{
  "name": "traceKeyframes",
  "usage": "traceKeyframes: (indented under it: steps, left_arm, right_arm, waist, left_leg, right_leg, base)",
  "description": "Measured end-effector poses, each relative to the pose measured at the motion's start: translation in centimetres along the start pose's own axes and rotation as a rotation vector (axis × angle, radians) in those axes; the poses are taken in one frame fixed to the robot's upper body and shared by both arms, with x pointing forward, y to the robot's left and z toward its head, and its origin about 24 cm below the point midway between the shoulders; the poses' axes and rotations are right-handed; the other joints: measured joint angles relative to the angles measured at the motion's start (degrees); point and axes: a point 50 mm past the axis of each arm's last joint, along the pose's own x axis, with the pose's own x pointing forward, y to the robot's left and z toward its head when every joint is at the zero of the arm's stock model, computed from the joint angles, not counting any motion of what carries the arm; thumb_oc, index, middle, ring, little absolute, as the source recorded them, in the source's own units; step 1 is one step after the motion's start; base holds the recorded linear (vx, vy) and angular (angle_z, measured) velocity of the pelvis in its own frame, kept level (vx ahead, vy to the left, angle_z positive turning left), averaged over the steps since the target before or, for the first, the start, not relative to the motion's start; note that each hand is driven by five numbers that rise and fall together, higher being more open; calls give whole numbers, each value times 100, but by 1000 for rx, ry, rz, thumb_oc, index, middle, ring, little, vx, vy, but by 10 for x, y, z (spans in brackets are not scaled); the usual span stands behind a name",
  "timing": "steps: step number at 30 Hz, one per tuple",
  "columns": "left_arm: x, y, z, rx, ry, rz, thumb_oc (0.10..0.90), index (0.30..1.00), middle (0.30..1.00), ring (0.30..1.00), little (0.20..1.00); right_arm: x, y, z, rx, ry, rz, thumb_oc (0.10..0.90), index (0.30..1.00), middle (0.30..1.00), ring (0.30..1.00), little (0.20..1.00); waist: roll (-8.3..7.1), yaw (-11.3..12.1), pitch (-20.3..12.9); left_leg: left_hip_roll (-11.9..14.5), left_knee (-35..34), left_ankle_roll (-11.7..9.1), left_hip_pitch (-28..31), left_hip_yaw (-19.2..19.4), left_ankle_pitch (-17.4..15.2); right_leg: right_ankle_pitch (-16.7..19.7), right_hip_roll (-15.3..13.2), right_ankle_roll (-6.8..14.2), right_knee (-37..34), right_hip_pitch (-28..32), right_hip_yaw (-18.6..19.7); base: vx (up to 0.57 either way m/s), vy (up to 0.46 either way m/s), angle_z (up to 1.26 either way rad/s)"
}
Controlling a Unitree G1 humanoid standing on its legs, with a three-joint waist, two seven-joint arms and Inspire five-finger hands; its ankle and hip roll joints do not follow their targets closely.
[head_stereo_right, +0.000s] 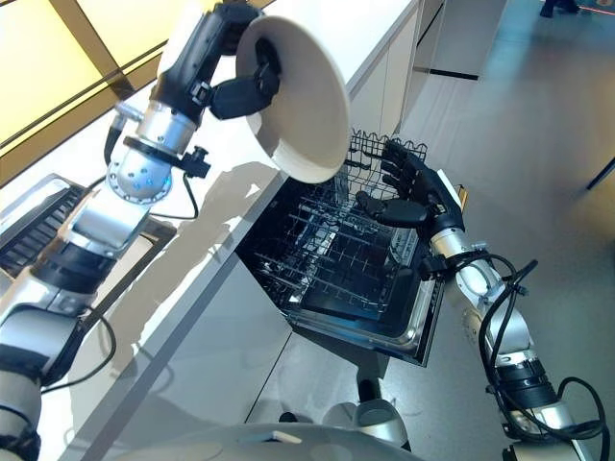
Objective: Pick up plates and place into dishwasher.
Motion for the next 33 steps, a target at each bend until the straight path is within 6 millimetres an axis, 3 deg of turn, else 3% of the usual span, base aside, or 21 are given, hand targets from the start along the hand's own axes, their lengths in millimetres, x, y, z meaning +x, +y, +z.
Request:
traceKeyframes:
  steps: [6, 10, 27, 33]
  left_arm:
    - [15, 8, 31, 55, -127, 35, 100, 300, 300, 300, 200]
    - [17, 9, 37, 60, -154, 60, 100, 300, 300, 300, 200]
    - [-5, -12, 26, 152, -254, 113, 100, 300, 300, 300, 200]
    - [-18, -28, 8, 126, -206, 114, 100, 300, 300, 300, 200]
  right_arm:
    - [4, 2, 5, 40, -7, 19, 800, 900, 900, 900, 900]
    - [4, 6, 7, 74, -7, 47, 800, 900, 900, 900, 900]
    - [3, 19, 20, 180, -63, 166, 800, 900, 900, 900, 900]
    - [3, 20, 19, 223, -64, 169, 800, 900, 900, 900, 900]
  waist:
    - [2, -135, -1]
    - [4, -157, -3]
    - [6, -142, -6]
    - [3, -147, -7]
  left_leg:
    - [4, -1, -6, 1, 15, -9]
    - [8, -1, -9, 5, 24, -11]
    - [10, 10, -9, 26, 33, -13]
    - [13, 2, -9, 48, 50, -13]
  right_leg:
    - [-1, 4, 1, 0, -5, 6]
    - [-9, 9, 13, 0, -10, 11]
    - [1, 17, -1, 1, 0, 28]
    - [2, 23, 0, 1, 7, 54]
  base:
    - [0, 0, 0]
    - [0, 0, 0]
    - [0, 0, 0]
    - [2, 1, -1]
